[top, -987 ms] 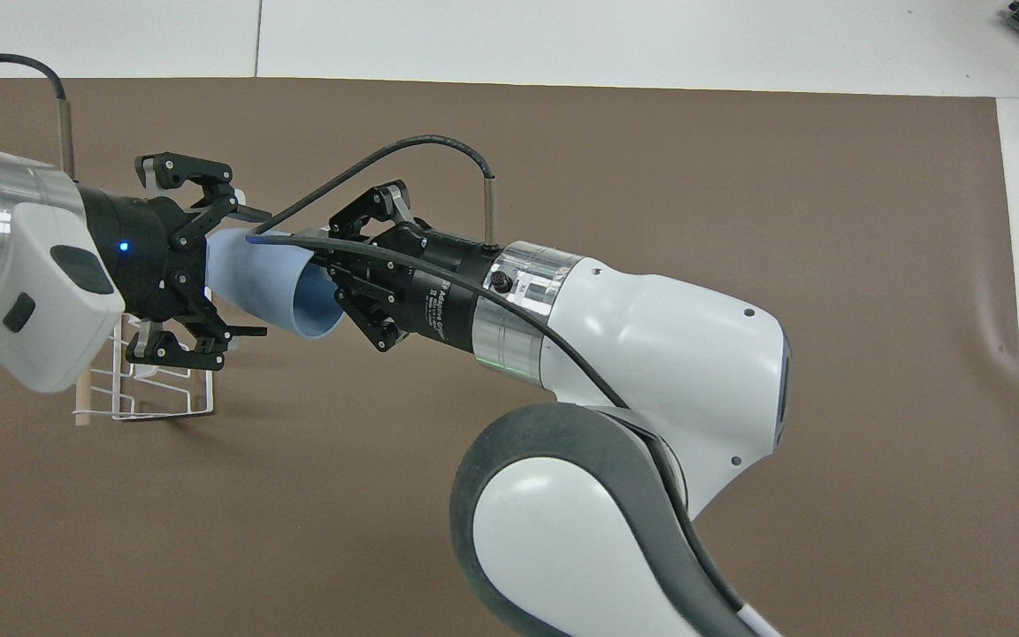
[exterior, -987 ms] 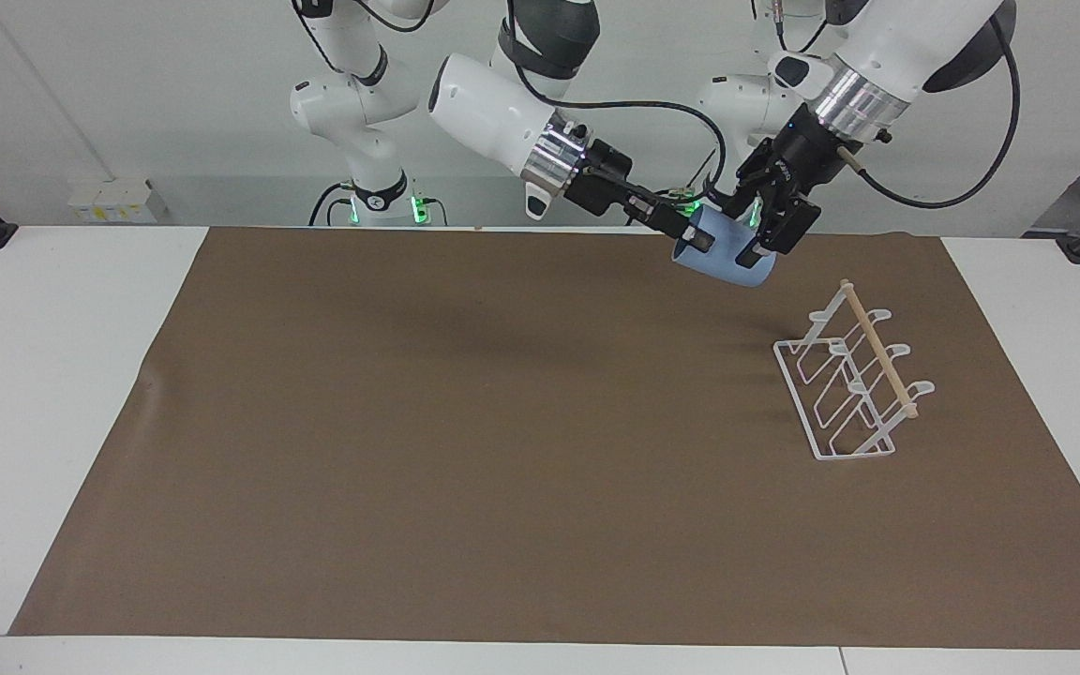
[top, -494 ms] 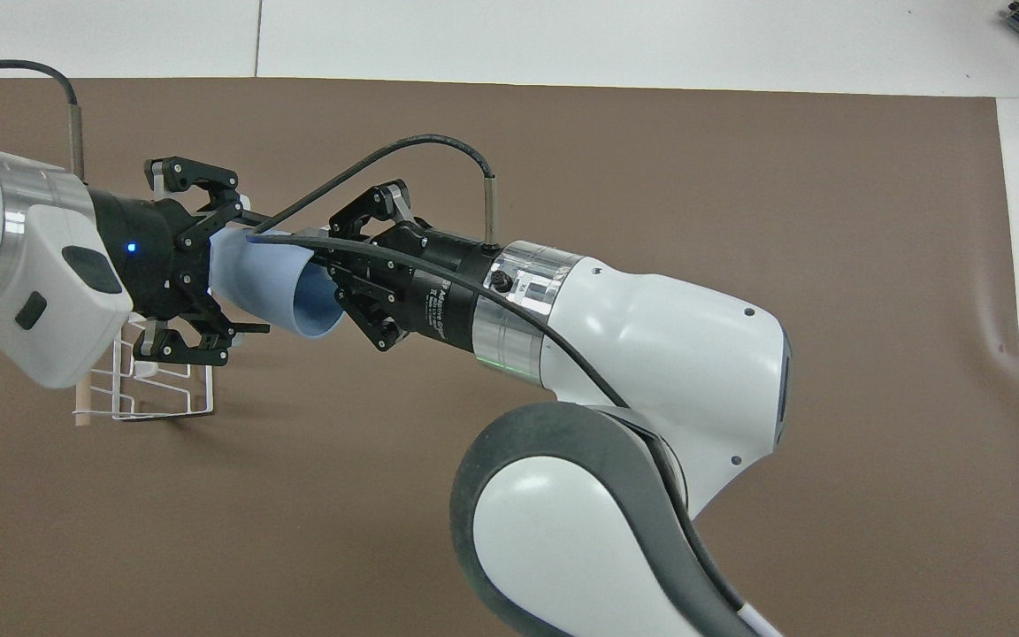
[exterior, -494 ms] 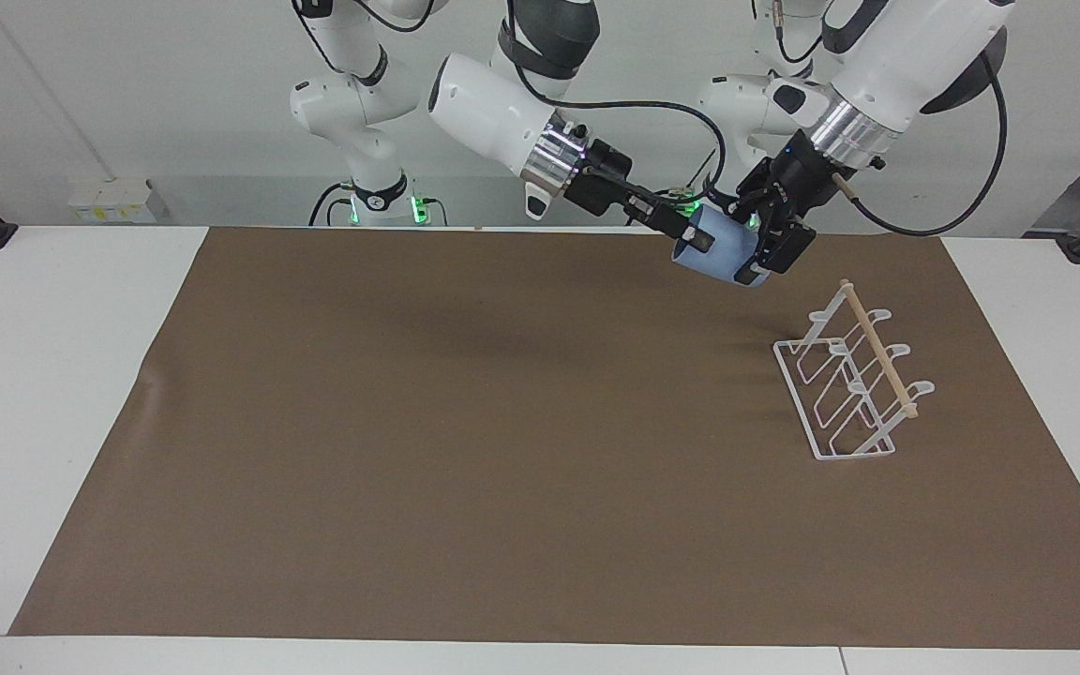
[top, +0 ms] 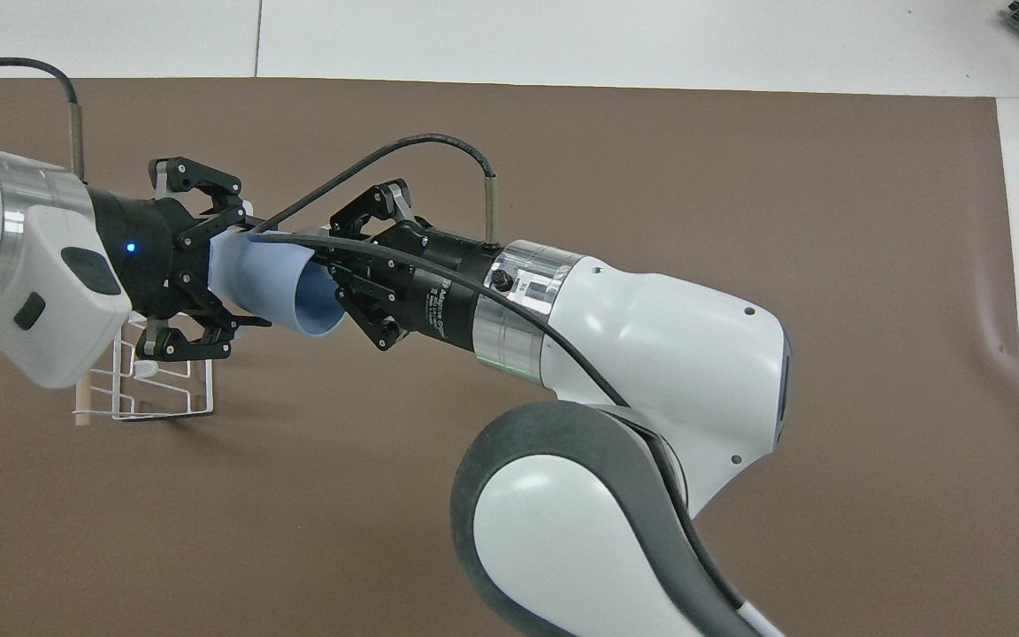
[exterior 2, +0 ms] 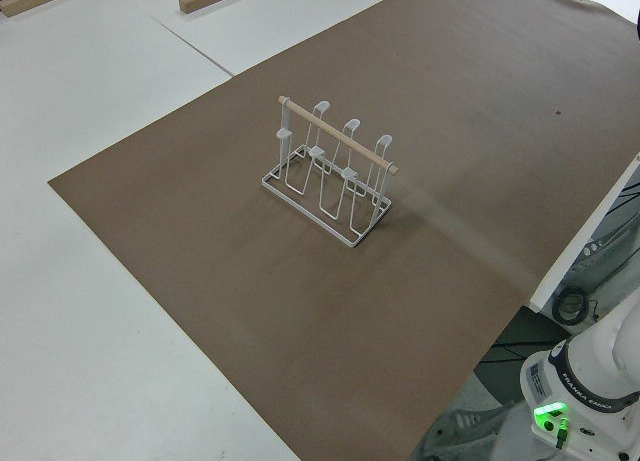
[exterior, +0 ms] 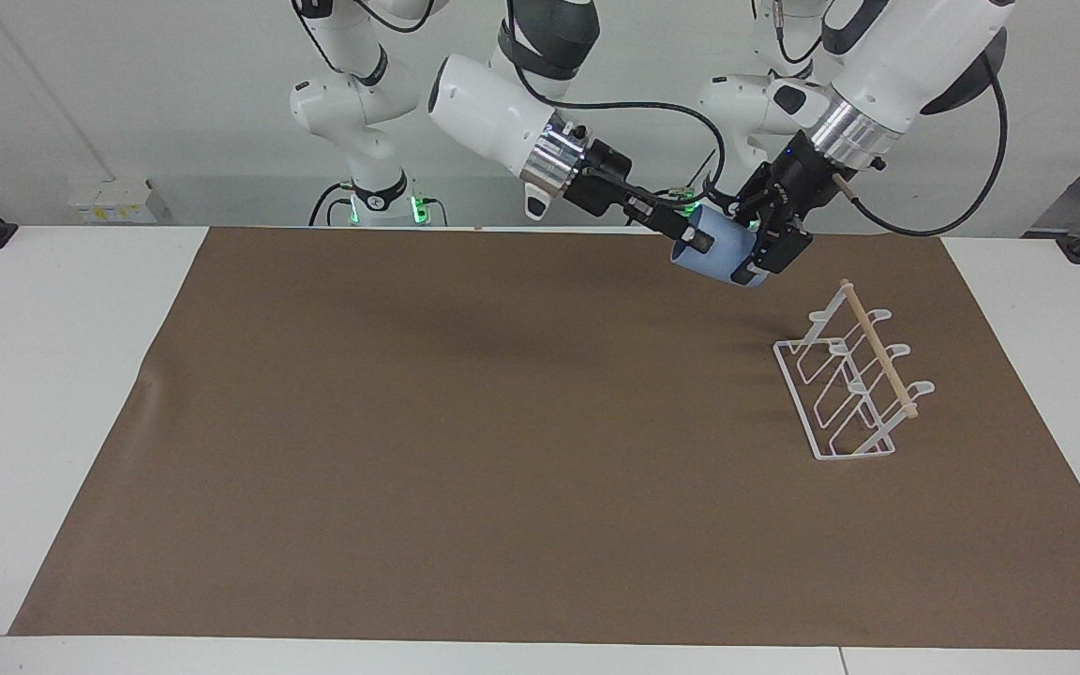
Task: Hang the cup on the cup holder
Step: 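Grasp the cup with the left gripper from the right gripper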
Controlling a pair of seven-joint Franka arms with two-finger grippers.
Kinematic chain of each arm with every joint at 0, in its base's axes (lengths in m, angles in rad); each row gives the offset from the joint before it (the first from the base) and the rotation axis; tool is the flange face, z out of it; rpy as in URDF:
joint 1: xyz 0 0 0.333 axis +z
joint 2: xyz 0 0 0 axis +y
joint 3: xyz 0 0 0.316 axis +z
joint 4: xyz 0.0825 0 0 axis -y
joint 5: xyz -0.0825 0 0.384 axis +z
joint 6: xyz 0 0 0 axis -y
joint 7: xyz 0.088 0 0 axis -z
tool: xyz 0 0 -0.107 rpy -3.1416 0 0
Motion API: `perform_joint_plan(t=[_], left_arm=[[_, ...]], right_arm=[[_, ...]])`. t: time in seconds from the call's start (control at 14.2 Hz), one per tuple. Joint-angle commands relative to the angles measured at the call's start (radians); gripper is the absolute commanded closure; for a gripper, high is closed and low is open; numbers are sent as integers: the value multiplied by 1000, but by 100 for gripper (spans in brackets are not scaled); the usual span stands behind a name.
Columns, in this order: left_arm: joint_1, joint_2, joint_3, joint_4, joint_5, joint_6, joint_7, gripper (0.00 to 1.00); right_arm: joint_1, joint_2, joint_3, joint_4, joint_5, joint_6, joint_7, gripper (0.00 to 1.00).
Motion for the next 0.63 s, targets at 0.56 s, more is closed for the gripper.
perform_joint_plan(t=[0.56], left_arm=[[6, -12, 4, -22, 1, 14, -11, 100]], right_arm=[[2, 13, 4, 35, 22, 17, 12, 100]])
